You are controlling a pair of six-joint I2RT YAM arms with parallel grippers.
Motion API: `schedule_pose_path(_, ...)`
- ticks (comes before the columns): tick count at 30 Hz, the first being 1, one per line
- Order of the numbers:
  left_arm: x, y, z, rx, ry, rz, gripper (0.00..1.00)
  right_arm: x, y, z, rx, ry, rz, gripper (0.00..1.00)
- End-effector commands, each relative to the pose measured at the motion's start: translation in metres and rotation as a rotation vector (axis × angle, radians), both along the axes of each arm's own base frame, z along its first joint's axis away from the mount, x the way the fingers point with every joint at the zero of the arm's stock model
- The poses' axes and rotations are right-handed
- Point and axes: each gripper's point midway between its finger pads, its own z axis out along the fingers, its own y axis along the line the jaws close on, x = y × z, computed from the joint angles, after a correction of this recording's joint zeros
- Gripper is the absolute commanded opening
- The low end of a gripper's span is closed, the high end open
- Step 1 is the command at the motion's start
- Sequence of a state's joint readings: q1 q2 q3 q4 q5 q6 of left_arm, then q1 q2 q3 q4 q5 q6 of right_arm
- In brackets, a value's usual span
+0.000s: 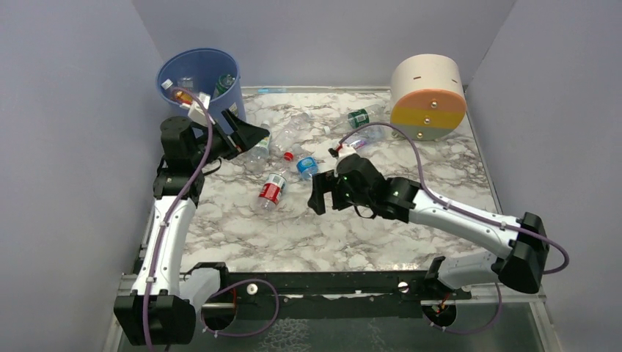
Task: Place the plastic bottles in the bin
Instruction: Pick up the plastic bottle at the center of the board.
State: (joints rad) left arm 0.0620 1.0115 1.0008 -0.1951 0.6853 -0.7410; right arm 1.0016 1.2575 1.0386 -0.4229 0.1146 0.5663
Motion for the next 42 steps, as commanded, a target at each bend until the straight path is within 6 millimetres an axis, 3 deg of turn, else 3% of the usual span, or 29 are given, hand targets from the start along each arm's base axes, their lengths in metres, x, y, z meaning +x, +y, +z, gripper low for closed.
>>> schedule_pose_path(1,-0.015,-0.020,-0.013,0.051,-0.010,-0.042,0.99,0.028,-0.009,-0.021,-0.188,-0.074,-0.039,1.00)
schedule_pose_path(10,-0.035,-0.040,-0.050,0.087,0.047,-0.084,0.99,0.072,0.001,-0.066,-0.294,-0.044,-0.030,1.00)
schedule_pose_path(14,-0.026,-0.043,-0.056,0.096,0.049,-0.088,0.99,0.094,0.001,-0.085,-0.239,0.019,-0.007,0.99)
schedule_pose_path(18,-0.011,-0.047,-0.054,0.104,0.045,-0.096,0.99,0.114,-0.001,-0.089,-0.211,0.015,-0.004,0.98)
schedule_pose_path(23,0.003,-0.054,-0.062,0.094,0.054,-0.107,0.99,0.120,0.015,-0.098,-0.190,0.003,0.072,0.97)
schedule_pose_path(28,0.008,-0.071,-0.075,0.106,0.076,-0.121,0.99,0.119,0.011,-0.118,-0.232,0.038,0.063,0.97)
schedule_pose_path(36,0.002,-0.095,-0.081,0.121,0.087,-0.148,0.99,0.115,0.005,-0.140,-0.263,0.069,0.051,0.93)
schedule_pose_path(42,-0.003,-0.097,-0.079,0.130,0.083,-0.143,0.99,0.115,0.009,-0.153,-0.251,0.082,0.064,0.88)
